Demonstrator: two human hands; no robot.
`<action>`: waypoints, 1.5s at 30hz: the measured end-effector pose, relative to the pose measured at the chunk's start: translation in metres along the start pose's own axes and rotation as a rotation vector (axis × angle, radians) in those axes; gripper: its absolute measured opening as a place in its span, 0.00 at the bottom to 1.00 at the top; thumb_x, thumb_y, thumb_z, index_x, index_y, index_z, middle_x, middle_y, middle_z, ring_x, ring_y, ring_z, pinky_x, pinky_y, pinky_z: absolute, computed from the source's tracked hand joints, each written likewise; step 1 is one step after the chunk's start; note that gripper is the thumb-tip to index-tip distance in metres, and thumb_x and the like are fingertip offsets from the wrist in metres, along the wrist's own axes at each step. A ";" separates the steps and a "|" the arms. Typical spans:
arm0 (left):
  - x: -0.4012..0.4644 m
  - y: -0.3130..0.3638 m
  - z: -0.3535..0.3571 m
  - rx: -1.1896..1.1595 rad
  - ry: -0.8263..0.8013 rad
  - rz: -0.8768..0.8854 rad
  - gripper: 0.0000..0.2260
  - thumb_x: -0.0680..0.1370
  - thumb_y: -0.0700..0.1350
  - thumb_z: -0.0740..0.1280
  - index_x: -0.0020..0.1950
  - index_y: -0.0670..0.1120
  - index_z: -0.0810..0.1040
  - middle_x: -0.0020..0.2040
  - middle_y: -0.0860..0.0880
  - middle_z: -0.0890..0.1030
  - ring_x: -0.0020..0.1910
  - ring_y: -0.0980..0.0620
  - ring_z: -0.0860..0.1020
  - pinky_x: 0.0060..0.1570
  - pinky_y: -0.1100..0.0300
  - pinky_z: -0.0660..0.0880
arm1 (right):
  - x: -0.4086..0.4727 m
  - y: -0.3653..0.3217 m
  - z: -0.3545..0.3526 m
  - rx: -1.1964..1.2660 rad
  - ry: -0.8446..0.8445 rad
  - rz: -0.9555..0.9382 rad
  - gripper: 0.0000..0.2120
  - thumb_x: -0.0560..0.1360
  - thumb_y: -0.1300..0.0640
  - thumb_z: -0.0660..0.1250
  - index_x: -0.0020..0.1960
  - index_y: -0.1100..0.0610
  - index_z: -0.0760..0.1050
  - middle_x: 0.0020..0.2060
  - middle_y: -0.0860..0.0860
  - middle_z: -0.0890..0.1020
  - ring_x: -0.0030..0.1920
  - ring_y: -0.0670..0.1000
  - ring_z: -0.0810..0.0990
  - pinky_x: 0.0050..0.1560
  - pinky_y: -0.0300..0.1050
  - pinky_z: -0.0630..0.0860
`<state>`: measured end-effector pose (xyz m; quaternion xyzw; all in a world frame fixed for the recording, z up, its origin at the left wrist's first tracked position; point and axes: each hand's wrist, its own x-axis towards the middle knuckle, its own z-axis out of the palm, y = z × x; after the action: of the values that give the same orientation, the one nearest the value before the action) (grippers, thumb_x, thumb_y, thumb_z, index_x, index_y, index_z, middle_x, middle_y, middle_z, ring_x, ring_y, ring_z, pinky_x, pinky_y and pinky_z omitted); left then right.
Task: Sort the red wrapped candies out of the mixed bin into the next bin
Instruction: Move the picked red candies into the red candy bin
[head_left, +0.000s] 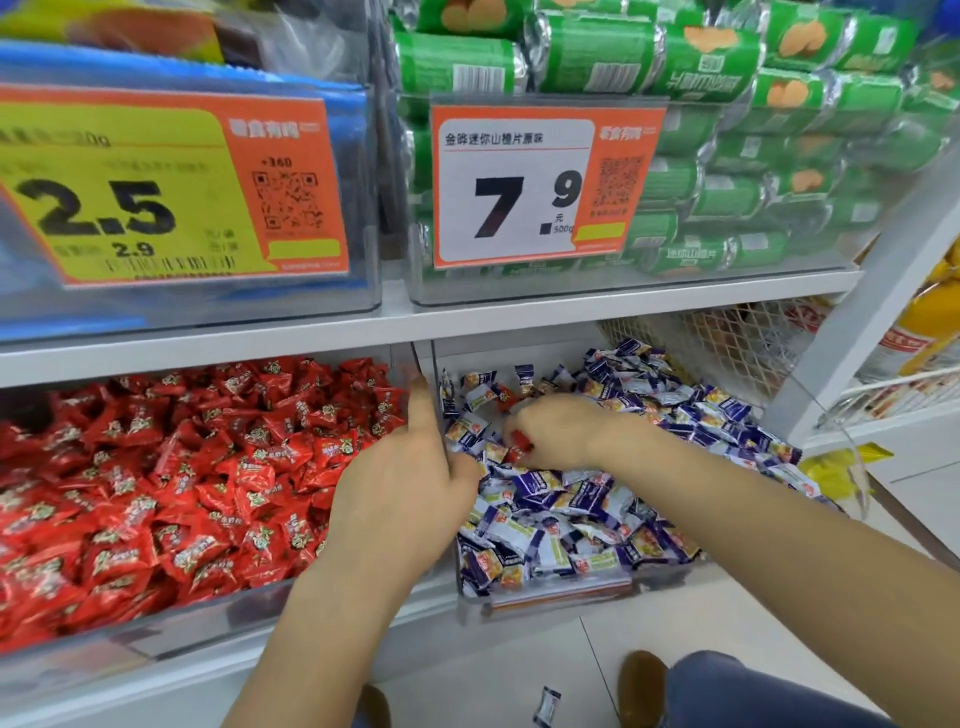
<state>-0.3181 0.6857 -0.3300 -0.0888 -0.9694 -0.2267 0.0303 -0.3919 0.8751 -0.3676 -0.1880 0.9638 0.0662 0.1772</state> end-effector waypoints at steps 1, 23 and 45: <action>-0.001 0.000 0.000 -0.006 0.011 0.007 0.28 0.77 0.48 0.58 0.74 0.44 0.52 0.31 0.53 0.67 0.29 0.49 0.67 0.31 0.57 0.63 | 0.001 0.003 -0.003 0.030 0.025 0.006 0.12 0.75 0.48 0.65 0.55 0.54 0.74 0.47 0.52 0.80 0.47 0.54 0.77 0.43 0.44 0.73; -0.001 -0.003 0.002 -0.124 0.122 0.035 0.26 0.76 0.53 0.61 0.71 0.49 0.57 0.54 0.50 0.73 0.45 0.49 0.75 0.37 0.58 0.68 | 0.026 0.008 -0.003 0.090 -0.038 0.213 0.16 0.74 0.42 0.63 0.44 0.55 0.73 0.38 0.51 0.76 0.41 0.53 0.77 0.41 0.43 0.74; 0.009 -0.005 0.012 -0.387 0.049 -0.079 0.14 0.76 0.49 0.64 0.60 0.50 0.67 0.50 0.51 0.77 0.42 0.52 0.75 0.40 0.60 0.68 | 0.051 0.030 -0.007 0.744 0.369 0.420 0.18 0.72 0.45 0.69 0.42 0.61 0.79 0.34 0.55 0.81 0.37 0.54 0.80 0.41 0.44 0.76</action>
<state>-0.3282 0.6882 -0.3424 -0.0494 -0.9095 -0.4118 0.0273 -0.4496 0.8846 -0.3782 0.0790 0.9547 -0.2841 0.0411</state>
